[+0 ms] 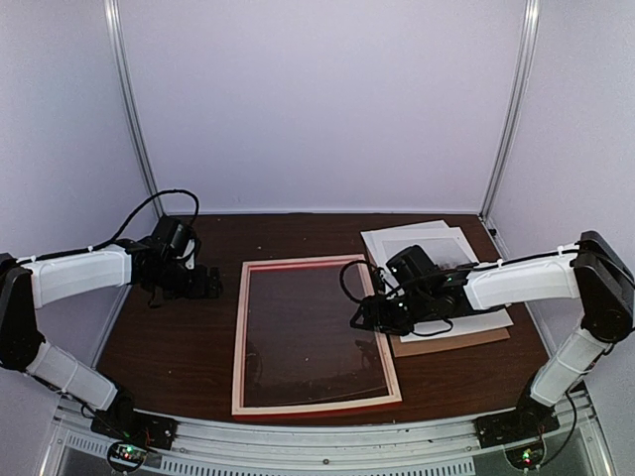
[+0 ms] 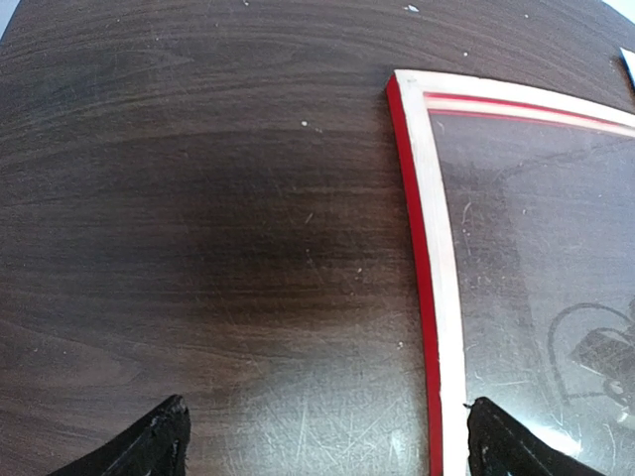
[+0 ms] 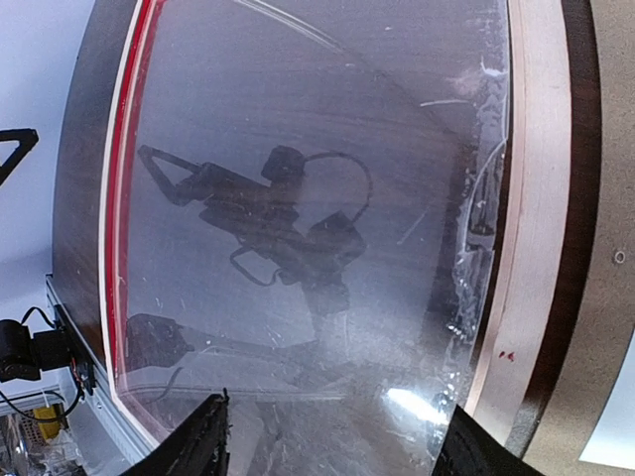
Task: Put the photo into the frame
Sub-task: Place the glass panel at the frame body, then frame the body at the center of the board.
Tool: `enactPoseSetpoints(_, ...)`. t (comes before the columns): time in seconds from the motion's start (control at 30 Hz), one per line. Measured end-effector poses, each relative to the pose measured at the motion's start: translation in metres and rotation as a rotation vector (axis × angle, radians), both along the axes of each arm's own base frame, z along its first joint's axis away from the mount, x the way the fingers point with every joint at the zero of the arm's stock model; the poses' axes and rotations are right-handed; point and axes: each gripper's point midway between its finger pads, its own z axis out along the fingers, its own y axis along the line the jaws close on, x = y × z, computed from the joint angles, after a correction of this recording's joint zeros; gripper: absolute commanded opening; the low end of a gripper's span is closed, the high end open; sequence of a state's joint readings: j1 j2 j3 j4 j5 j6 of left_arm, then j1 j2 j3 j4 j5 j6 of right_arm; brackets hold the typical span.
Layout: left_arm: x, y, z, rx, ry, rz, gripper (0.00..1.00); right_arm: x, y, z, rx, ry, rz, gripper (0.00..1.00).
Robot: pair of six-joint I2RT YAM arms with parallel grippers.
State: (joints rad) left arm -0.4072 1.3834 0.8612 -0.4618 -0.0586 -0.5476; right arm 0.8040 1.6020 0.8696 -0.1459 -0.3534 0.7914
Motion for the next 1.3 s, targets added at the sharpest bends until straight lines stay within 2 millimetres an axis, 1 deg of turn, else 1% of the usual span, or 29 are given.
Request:
enactPoseSetpoints(0.27,0.001,-0.002,0.001,-0.008,-0.007,-0.003,0.98,0.001,-0.005,-0.001,-0.045,-0.004,-0.004,0.69)
enactPoseSetpoints(0.6,-0.002,0.000,-0.004,-0.004,0.000,-0.004,0.98,0.001,-0.013,-0.007,-0.097,-0.009,-0.011,0.69)
enactPoseSetpoints(0.83,-0.003,-0.002,-0.004,-0.008,-0.009,-0.016,0.98,0.002,-0.020,-0.011,-0.138,-0.020,-0.017,0.69)
enactPoseSetpoints(0.97,-0.005,-0.010,-0.005,-0.021,-0.015,-0.045,0.98,0.003,-0.030,-0.014,-0.195,-0.031,-0.024,0.67)
enactPoseSetpoints(1.13,-0.010,-0.029,-0.008,-0.046,-0.016,-0.102,0.97,0.003,-0.037,-0.014,-0.232,-0.045,-0.024,0.63)
enactPoseSetpoints(1.3,-0.015,-0.048,-0.025,-0.072,0.030,-0.153,0.98,0.003,-0.038,-0.014,-0.233,-0.046,-0.023,0.62)
